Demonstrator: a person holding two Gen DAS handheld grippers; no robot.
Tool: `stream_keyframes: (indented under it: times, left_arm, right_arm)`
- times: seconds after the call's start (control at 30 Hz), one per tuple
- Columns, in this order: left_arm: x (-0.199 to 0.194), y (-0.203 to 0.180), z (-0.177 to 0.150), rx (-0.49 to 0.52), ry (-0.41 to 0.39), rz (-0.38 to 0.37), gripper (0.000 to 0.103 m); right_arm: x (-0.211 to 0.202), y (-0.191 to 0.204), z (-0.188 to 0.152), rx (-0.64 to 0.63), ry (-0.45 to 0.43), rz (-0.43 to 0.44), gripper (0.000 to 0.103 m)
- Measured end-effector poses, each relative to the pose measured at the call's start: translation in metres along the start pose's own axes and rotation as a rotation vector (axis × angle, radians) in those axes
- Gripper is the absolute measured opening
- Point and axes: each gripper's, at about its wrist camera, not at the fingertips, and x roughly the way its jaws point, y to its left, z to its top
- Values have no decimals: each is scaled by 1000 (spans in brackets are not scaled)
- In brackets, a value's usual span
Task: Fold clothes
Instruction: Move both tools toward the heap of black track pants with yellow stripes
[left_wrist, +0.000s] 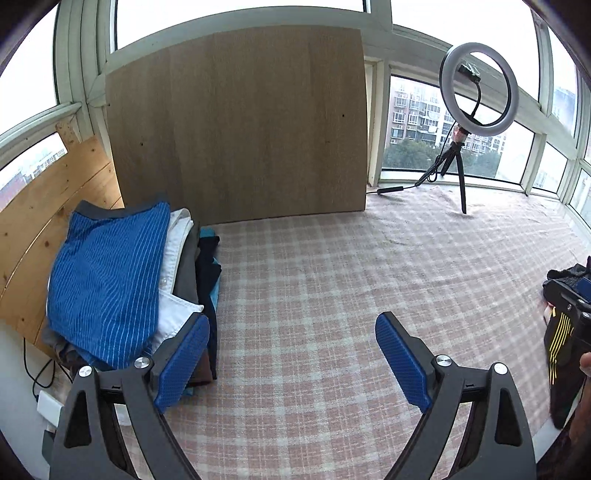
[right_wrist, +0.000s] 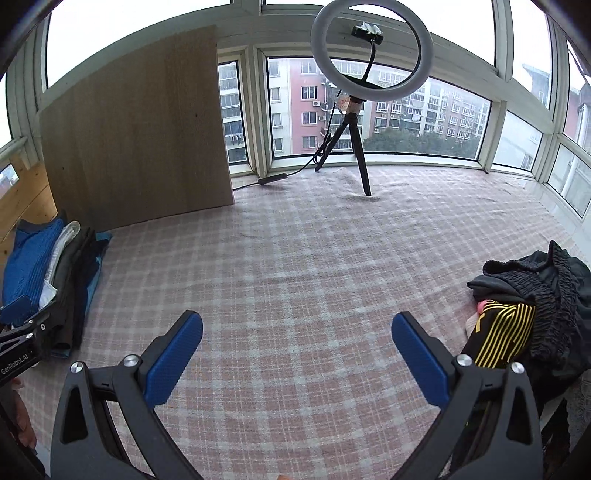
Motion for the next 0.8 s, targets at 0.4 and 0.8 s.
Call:
stream_keyframes:
  times: [0.4,0.8]
  left_arm:
    - [-37,-33,29,34,-108,-128,92]
    - [-52,-115,42,119,-136,-251,91]
  right_arm:
    - [-61,-49,19,59,-134,-186,103]
    - [-80,-143,6,174,-131,-298,103]
